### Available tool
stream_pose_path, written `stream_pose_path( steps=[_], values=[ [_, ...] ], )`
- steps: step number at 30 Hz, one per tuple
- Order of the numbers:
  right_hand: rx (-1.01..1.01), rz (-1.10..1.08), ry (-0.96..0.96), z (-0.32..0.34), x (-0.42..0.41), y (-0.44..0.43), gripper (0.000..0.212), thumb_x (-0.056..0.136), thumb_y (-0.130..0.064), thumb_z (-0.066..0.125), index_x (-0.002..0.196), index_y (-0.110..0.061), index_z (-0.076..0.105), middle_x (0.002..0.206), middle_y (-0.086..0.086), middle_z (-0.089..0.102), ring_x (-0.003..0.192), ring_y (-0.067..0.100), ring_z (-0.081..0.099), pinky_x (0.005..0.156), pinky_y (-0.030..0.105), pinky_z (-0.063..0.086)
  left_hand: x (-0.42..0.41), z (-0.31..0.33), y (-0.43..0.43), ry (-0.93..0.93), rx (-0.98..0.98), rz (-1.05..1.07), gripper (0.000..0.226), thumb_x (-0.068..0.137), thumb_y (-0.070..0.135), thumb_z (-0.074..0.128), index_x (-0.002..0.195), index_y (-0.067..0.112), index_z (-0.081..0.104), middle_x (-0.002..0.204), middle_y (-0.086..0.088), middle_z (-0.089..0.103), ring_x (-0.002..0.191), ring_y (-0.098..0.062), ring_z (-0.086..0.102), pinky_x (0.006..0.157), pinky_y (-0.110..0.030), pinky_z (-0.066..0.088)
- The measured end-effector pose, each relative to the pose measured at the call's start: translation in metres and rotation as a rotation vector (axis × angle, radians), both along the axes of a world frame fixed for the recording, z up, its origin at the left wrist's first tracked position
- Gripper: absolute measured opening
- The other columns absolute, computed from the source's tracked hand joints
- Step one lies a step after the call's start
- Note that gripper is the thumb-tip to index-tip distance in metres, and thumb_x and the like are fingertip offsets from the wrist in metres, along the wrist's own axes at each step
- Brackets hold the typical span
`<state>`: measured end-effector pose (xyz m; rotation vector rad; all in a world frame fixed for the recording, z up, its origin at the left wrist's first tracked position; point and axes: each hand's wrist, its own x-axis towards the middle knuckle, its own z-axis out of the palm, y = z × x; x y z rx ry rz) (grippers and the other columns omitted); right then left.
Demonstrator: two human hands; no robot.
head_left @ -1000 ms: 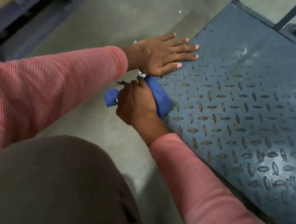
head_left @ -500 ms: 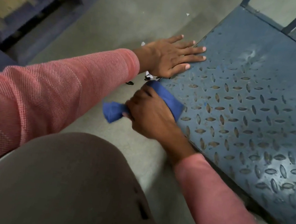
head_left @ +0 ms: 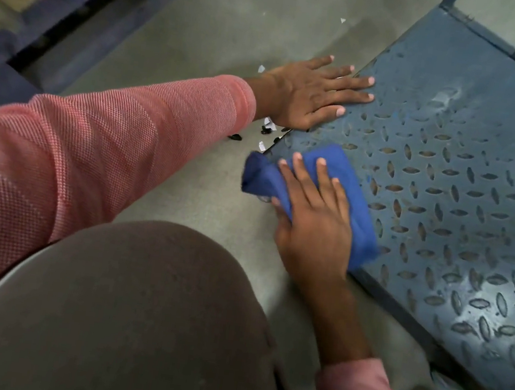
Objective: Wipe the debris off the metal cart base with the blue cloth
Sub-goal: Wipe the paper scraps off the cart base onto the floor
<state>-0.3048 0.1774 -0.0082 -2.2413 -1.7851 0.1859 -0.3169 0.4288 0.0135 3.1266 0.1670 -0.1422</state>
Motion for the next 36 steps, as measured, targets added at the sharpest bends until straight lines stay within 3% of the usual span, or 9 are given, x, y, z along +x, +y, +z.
stream_pose_path(
  steps=[4, 10, 15, 21, 25, 29, 31, 33, 36],
  values=[
    [-0.037, 0.162, -0.036, -0.004, -0.004, 0.028, 0.066, 0.097, -0.025, 0.054, 0.159, -0.028, 0.031, 0.167, -0.007, 0.026, 0.158, 0.023, 0.009, 0.128, 0.042, 0.006, -0.001, 0.0, -0.001, -0.006, 0.032, -0.005, 0.062, 0.109, 0.048, 0.002, 0.168, 0.03, 0.001, 0.177, 0.003, 0.0, 0.162, -0.028, 0.01, 0.13, -0.054, 0.007],
    [-0.085, 0.354, -0.121, -0.001, 0.024, 0.006, 0.071, 0.089, -0.021, 0.024, 0.159, -0.031, 0.027, 0.167, -0.01, 0.022, 0.158, 0.018, 0.006, 0.129, 0.038, 0.005, -0.002, -0.001, -0.001, -0.016, 0.014, 0.005, 0.061, 0.11, 0.048, 0.003, 0.168, 0.03, 0.002, 0.177, 0.003, 0.001, 0.162, -0.029, 0.012, 0.13, -0.053, 0.008],
    [-0.072, 0.442, -0.023, 0.0, 0.019, 0.039, 0.064, 0.094, -0.017, 0.046, 0.156, -0.029, 0.035, 0.165, -0.013, 0.027, 0.158, 0.02, 0.004, 0.127, 0.032, -0.001, -0.001, -0.002, 0.0, -0.021, 0.029, -0.002, 0.059, 0.111, 0.047, 0.006, 0.168, 0.031, 0.004, 0.177, 0.003, 0.003, 0.161, -0.031, 0.015, 0.13, -0.054, 0.01],
    [-0.117, 0.722, -0.081, 0.0, 0.048, 0.037, 0.056, 0.102, -0.028, 0.047, 0.156, -0.026, 0.034, 0.165, -0.012, 0.027, 0.158, 0.02, 0.0, 0.129, 0.038, 0.008, -0.003, -0.002, -0.004, -0.024, 0.061, 0.02, 0.062, 0.108, 0.046, 0.001, 0.168, 0.029, 0.003, 0.177, 0.002, 0.004, 0.161, -0.03, 0.014, 0.129, -0.052, 0.01],
    [-0.104, 0.832, -0.172, 0.001, 0.049, 0.057, 0.052, 0.1, -0.032, 0.039, 0.151, -0.023, 0.044, 0.156, -0.008, 0.045, 0.156, 0.021, 0.018, 0.124, 0.041, 0.021, -0.001, -0.003, -0.004, -0.03, 0.056, 0.024, 0.06, 0.11, 0.046, 0.003, 0.168, 0.031, 0.003, 0.177, 0.003, 0.004, 0.161, -0.03, 0.016, 0.13, -0.054, 0.01],
    [-0.072, 0.827, -0.113, 0.007, 0.037, 0.077, 0.05, 0.094, -0.034, 0.038, 0.135, -0.015, 0.061, 0.137, 0.0, 0.063, 0.139, 0.022, 0.046, 0.12, 0.036, 0.028, -0.001, -0.003, -0.004, -0.023, 0.061, 0.03, 0.06, 0.11, 0.046, 0.003, 0.168, 0.031, 0.002, 0.177, 0.003, 0.003, 0.161, -0.03, 0.016, 0.13, -0.054, 0.011],
    [-0.041, 0.787, -0.126, 0.006, 0.028, 0.085, 0.043, 0.091, -0.035, 0.04, 0.116, -0.015, 0.069, 0.115, 0.0, 0.069, 0.116, 0.024, 0.059, 0.108, 0.035, 0.037, -0.001, -0.002, -0.004, -0.026, 0.052, 0.029, 0.062, 0.109, 0.047, 0.002, 0.168, 0.031, 0.004, 0.177, 0.003, 0.004, 0.161, -0.03, 0.016, 0.13, -0.054, 0.011],
    [-0.01, 0.735, -0.109, 0.006, 0.019, 0.094, 0.03, 0.09, -0.034, 0.046, 0.095, -0.015, 0.07, 0.093, 0.002, 0.067, 0.092, 0.027, 0.062, 0.091, 0.038, 0.042, -0.002, 0.0, -0.005, -0.022, 0.043, 0.035, 0.064, 0.107, 0.048, 0.0, 0.168, 0.03, 0.004, 0.177, 0.002, 0.005, 0.161, -0.031, 0.016, 0.13, -0.053, 0.01],
    [0.033, 0.704, -0.076, 0.004, 0.015, 0.09, 0.024, 0.092, -0.03, 0.053, 0.094, -0.013, 0.07, 0.092, 0.004, 0.067, 0.088, 0.028, 0.062, 0.088, 0.039, 0.043, -0.001, -0.001, -0.007, -0.02, 0.053, 0.04, 0.062, 0.108, 0.047, 0.002, 0.168, 0.03, 0.005, 0.177, 0.002, 0.005, 0.161, -0.031, 0.016, 0.13, -0.053, 0.01]
  ],
)
